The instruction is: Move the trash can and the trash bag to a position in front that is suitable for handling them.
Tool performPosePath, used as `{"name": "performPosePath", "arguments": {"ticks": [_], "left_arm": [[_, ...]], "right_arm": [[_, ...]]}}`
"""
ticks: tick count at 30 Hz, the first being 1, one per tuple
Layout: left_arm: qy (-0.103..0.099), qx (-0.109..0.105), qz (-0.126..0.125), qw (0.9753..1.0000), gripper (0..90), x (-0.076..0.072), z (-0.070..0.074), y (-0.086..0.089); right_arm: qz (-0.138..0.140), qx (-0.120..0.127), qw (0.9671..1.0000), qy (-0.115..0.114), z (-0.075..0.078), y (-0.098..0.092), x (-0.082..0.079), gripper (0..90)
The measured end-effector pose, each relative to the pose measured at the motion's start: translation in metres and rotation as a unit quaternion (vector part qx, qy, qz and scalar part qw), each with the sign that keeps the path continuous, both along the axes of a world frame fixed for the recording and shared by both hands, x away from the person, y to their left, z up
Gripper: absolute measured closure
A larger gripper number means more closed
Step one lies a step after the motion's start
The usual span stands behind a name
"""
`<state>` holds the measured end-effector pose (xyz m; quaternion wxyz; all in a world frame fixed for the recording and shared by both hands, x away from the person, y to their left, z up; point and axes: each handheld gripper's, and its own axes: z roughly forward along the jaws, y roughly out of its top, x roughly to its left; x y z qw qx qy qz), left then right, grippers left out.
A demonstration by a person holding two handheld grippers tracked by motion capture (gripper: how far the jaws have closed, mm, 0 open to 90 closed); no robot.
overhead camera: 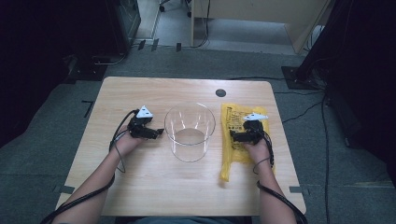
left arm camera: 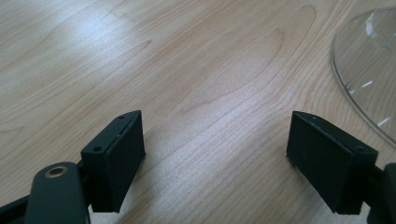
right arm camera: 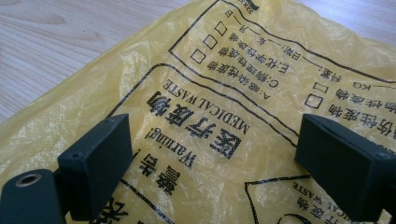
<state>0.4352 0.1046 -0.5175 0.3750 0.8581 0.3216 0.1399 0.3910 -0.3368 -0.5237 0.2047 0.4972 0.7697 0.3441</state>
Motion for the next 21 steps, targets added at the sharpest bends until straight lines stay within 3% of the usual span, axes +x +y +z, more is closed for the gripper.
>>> {"name": "performPosePath", "arguments": {"ticks": [1, 3, 6, 8, 12, 14, 19, 21], "left_arm": [[0.0, 0.0, 0.0, 1.0, 18.7, 0.0, -0.0001, -0.0002], [0.0, 0.0, 0.0, 1.0, 18.8, 0.0002, -0.0001, -0.0004], [0.0, 0.0, 0.002, 1.0, 18.8, 0.0002, -0.0001, -0.0009], [0.0, 0.0, 0.002, 1.0, 18.7, 0.0002, -0.0001, -0.0009], [-0.001, 0.0, -0.005, 1.0, 18.7, 0.0003, -0.0002, -0.0018], [-0.001, -0.002, 0.004, 1.0, 18.7, 0.0006, -0.0003, -0.0057], [0.0, -0.001, 0.0, 1.0, 18.8, 0.0013, -0.0002, -0.0099], [0.0, -0.001, -0.001, 1.0, 18.8, 0.0016, -0.0001, -0.0101]], "right_arm": [[-0.001, 0.0, 1.0, 0.0, 0.0, 0.0, 0.0, 12.8], [0.005, 0.006, 0.9999, -0.011, 0.0008, -0.0007, -0.0021, 29.0], [0.01, 0.009, 0.9998, -0.016, 0.0013, -0.0007, -0.0036, 37.5], [0.012, 0.012, 0.9997, -0.02, 0.0017, -0.0011, -0.0053, 48.5], [0.001, 0.014, 0.9996, -0.025, 0.002, -0.0016, -0.006, 64.0], [-0.008, 0.015, 0.9995, -0.026, 0.002, -0.0028, -0.0058, 73.0], [-0.017, 0.029, 0.9993, -0.02, 0.0021, -0.0039, -0.0051, 83.3], [-0.021, 0.039, 0.999, -0.007, 0.0035, -0.0053, -0.0035, 84.7]]}}
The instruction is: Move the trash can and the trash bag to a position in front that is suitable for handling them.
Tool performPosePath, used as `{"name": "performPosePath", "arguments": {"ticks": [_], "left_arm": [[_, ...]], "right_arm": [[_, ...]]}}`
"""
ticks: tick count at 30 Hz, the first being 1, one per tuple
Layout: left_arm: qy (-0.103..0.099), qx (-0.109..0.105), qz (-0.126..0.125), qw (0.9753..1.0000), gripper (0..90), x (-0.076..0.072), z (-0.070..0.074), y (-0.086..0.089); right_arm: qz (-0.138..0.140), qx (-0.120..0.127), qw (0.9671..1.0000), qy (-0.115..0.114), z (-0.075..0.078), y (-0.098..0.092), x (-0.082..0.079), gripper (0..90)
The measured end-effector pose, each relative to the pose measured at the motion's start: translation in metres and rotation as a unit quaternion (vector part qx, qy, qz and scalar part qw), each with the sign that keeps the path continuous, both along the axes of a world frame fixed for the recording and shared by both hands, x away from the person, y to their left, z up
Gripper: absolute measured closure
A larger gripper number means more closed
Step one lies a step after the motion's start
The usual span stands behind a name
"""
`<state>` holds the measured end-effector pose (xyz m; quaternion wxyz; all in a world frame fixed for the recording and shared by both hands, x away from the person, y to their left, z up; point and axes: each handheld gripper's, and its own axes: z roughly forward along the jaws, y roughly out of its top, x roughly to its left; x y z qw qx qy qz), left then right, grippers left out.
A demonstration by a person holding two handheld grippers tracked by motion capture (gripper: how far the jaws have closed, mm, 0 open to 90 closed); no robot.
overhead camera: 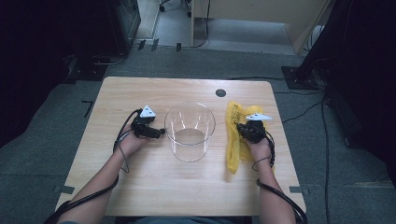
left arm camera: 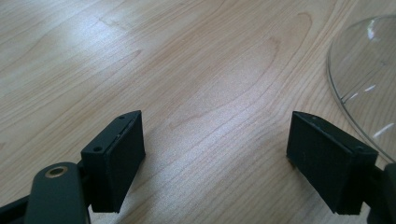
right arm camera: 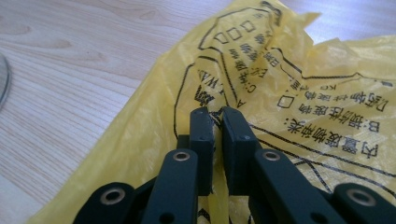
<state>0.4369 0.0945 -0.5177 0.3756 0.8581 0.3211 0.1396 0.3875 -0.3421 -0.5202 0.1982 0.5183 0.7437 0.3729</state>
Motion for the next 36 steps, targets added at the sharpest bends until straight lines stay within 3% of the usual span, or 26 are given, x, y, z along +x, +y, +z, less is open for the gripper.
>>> {"name": "performPosePath", "arguments": {"ticks": [2, 6, 14, 20, 24, 28, 33, 36], "left_arm": [[-0.001, -0.001, -0.006, 1.0, 18.8, 0.001, 0.0, -0.001], [0.0, 0.001, -0.009, 1.0, 18.7, 0.005, 0.0, -0.002], [0.007, 0.007, -0.013, 0.9999, 18.7, 0.004, 0.002, 0.001], [0.026, -0.018, -0.017, 0.9994, 18.8, 0.005, 0.009, 0.005], [0.025, -0.022, -0.021, 0.9992, 18.8, 0.004, 0.016, 0.004], [0.027, -0.024, -0.029, 0.9989, 18.8, 0.003, 0.021, 0.004], [0.029, -0.031, -0.041, 0.9982, 18.8, 0.001, 0.032, 0.004], [0.032, -0.046, -0.041, 0.9976, 18.8, 0.0, 0.039, 0.004]], "right_arm": [[0.007, 0.011, 0.9997, 0.02, 0.003, -0.002, 0.002, 87.7], [0.016, 0.013, 0.9993, 0.032, 0.005, -0.005, 0.003, 90.0], [0.031, 0.03, 0.9987, 0.027, 0.018, -0.003, 0.002, 90.0], [0.046, 0.037, 0.9982, 0.014, 0.028, 0.0, 0.001, 90.0], [0.039, 0.051, 0.9976, 0.027, 0.031, -0.002, 0.001, 90.0], [0.041, 0.073, 0.9963, 0.02, 0.042, -0.003, 0.0, 90.0], [0.046, 0.075, 0.996, 0.016, 0.048, -0.003, -0.001, 90.0], [0.054, 0.079, 0.9954, 0.008, 0.054, -0.002, -0.002, 90.0]]}}
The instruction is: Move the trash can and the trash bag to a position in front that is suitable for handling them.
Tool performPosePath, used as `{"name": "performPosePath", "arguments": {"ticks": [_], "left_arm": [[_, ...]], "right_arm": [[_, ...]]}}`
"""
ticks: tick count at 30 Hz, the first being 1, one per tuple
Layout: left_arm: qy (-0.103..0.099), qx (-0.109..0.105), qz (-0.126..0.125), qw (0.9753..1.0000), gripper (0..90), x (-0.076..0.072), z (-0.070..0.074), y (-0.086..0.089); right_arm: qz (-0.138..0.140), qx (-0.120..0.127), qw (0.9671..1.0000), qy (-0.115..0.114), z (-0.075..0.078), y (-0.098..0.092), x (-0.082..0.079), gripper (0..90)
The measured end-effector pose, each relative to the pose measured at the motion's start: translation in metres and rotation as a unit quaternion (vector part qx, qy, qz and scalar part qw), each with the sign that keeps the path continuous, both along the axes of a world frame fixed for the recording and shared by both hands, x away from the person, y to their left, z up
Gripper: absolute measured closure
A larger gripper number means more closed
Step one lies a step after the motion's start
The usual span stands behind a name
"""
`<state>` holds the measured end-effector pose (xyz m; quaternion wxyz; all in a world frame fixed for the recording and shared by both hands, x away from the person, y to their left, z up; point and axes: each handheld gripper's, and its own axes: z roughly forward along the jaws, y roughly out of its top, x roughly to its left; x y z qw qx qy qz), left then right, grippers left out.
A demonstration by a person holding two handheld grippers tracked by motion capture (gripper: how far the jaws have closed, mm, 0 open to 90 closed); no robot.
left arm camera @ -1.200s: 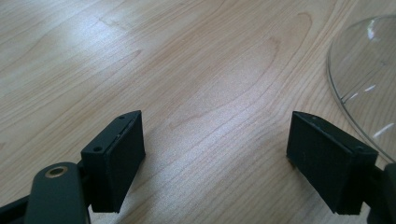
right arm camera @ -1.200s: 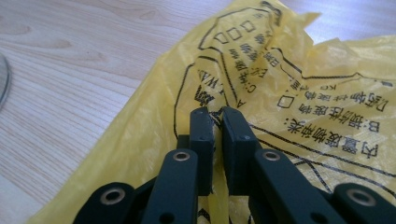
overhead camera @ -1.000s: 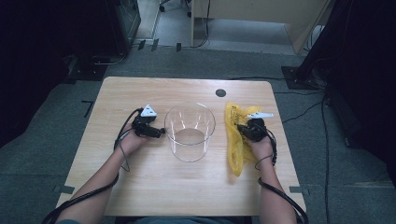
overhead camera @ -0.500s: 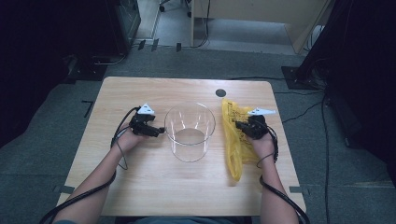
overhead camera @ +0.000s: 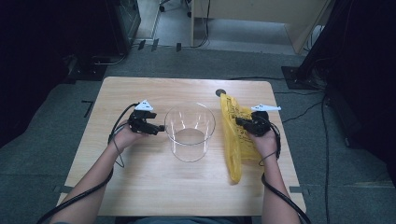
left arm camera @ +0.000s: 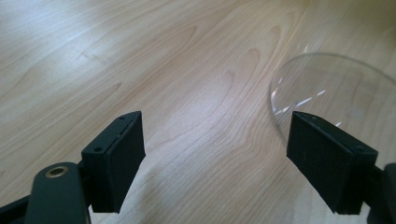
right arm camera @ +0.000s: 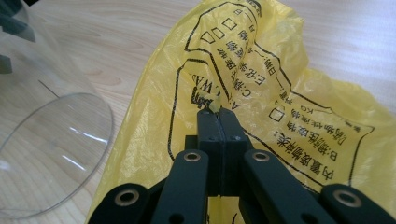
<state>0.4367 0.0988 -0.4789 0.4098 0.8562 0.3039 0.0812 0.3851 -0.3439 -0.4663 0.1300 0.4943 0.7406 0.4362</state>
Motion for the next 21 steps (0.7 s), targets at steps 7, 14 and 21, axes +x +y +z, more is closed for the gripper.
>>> {"name": "performPosePath", "arguments": {"ticks": [7, 14, 21], "left_arm": [[0.006, -0.013, 0.003, 0.9999, 18.8, 0.0, 0.011, 0.002], [0.004, -0.017, -0.005, 0.9998, 18.8, -0.003, 0.021, 0.001], [0.011, -0.021, -0.01, 0.9997, 18.8, -0.006, 0.029, 0.0]], "right_arm": [[0.017, 0.002, 0.9998, -0.009, 0.01, 0.005, -0.002, 90.0], [0.024, 0.013, 0.9995, -0.018, 0.022, 0.007, -0.004, 90.0], [0.033, 0.015, 0.9991, -0.02, 0.032, 0.007, -0.009, 90.0]]}}
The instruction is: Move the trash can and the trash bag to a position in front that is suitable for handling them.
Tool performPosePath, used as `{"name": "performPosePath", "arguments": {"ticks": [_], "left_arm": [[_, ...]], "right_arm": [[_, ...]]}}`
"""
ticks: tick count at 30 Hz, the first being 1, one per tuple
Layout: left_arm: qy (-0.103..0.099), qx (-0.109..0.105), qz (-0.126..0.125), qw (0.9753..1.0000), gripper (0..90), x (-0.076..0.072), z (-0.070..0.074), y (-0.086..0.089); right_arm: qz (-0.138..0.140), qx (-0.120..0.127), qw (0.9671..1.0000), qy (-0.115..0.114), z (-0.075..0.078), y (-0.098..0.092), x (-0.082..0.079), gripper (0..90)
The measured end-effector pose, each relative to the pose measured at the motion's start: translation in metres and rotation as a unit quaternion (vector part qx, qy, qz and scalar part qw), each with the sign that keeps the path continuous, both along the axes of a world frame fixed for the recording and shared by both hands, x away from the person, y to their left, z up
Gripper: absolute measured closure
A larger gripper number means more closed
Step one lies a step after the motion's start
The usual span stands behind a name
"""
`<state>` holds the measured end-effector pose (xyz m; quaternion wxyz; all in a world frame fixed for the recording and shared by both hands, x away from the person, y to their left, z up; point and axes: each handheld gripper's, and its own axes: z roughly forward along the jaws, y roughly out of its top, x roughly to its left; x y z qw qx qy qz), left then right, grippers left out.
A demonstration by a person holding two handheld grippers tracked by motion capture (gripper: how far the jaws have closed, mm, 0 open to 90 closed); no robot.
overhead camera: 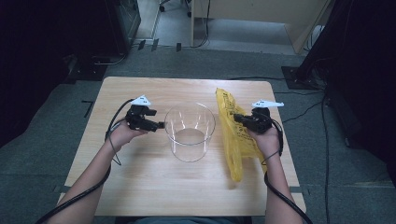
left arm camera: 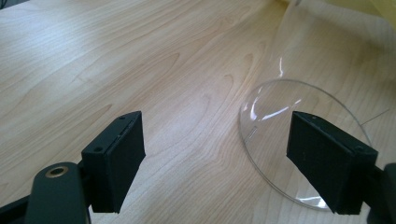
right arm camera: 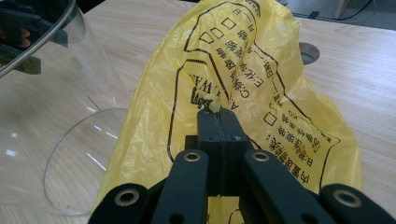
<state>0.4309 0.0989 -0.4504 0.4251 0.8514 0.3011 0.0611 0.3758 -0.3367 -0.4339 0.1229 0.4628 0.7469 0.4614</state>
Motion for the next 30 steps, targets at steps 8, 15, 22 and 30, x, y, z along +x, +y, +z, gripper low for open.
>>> {"name": "performPosePath", "arguments": {"ticks": [8, 15, 22, 30], "left_arm": [[-0.003, -0.013, -0.002, 0.9999, 18.8, -0.001, 0.011, 0.0], [-0.003, -0.015, -0.009, 0.9998, 18.8, -0.003, 0.017, -0.002], [-0.004, -0.019, -0.017, 0.9997, 18.8, -0.004, 0.023, 0.0], [-0.005, -0.025, -0.026, 0.9993, 18.8, -0.006, 0.03, 0.002]], "right_arm": [[0.006, 0.014, 0.9999, -0.006, 0.008, -0.004, -0.002, 90.0], [0.013, 0.03, 0.9993, -0.018, 0.017, -0.004, -0.004, 90.0], [0.028, 0.036, 0.9987, -0.021, 0.027, 0.003, -0.005, 90.0], [0.045, 0.035, 0.9981, -0.025, 0.033, 0.011, -0.006, 90.0]]}}
